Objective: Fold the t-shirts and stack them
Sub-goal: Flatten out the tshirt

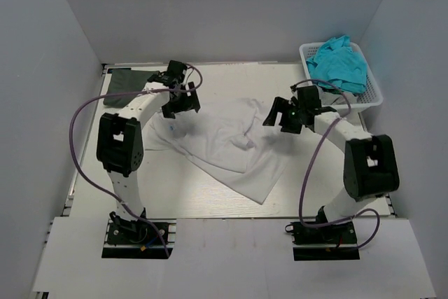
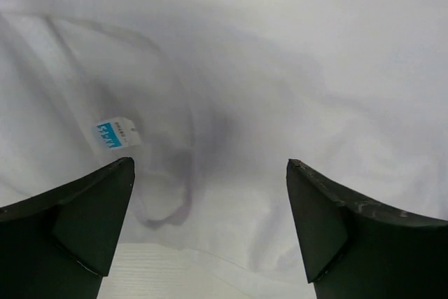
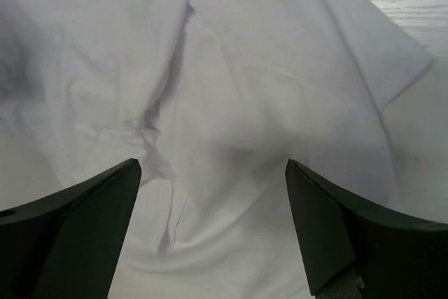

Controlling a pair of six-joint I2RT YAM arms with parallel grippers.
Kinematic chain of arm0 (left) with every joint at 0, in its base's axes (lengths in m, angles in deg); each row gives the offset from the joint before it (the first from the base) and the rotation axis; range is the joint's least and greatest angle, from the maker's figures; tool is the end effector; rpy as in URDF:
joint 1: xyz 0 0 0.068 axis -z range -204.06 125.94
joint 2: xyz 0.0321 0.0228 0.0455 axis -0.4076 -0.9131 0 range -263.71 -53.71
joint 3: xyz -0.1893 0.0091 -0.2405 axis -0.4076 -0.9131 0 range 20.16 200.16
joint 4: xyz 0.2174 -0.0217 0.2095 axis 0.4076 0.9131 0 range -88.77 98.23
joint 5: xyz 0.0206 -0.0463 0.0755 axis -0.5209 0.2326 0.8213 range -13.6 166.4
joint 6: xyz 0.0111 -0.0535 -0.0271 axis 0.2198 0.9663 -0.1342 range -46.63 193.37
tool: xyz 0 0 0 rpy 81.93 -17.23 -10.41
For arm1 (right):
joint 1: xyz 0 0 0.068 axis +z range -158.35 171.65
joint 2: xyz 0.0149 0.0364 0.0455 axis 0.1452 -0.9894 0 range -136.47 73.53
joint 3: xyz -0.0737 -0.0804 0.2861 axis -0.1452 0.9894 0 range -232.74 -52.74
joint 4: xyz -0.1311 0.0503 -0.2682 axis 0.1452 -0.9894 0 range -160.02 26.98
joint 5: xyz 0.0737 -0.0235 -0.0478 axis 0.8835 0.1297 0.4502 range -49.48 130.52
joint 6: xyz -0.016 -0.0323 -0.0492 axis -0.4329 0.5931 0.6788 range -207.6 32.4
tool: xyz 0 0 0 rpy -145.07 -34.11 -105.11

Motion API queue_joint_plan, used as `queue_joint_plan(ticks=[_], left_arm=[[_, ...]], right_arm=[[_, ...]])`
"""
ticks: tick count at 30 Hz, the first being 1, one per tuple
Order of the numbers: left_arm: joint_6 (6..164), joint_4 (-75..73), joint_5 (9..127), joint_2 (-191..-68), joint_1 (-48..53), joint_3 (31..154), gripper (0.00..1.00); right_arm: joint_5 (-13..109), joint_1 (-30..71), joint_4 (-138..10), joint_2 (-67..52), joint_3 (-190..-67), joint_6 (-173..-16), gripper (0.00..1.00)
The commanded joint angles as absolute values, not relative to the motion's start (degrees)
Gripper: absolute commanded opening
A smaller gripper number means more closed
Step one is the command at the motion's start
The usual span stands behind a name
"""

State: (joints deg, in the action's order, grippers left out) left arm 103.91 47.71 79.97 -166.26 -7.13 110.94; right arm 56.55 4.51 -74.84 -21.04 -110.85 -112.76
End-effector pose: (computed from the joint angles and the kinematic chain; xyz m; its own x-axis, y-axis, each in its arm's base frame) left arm 0.4495 -0.1338 0.2267 -0.9017 -0.2558 -0.3486 -0.2203 0.9655 -0.1386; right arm 0.3775 0.0990 0.1997 -0.8257 0.2306 -0.5148 -0.0464 0.8817 0.4695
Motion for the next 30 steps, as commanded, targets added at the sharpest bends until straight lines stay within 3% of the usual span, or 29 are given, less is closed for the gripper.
queue_joint_plan(ticks=[1, 8, 14, 30], left_arm=[[97.4, 49.7, 82.1, -158.3, -2.1, 114.6, 0.99], [97.0, 54.9, 82.9, -158.3, 15.0, 112.9, 0.99], [100.0, 53.4, 82.2, -160.2, 25.0, 110.5, 0.99], [104.8, 52.8, 83.9, -170.9, 31.7, 113.4, 0.97]], right_arm=[[51.5, 4.4, -78.6, -11.2, -112.4, -111.0, 0.90], [36.6, 3.9, -88.6, -2.2, -108.9, -117.3, 0.90], [34.0, 2.7, -92.5, 1.9, -107.5, -119.5, 0.90], [32.3, 1.1, -95.4, 6.0, -104.4, -118.4, 0.90]])
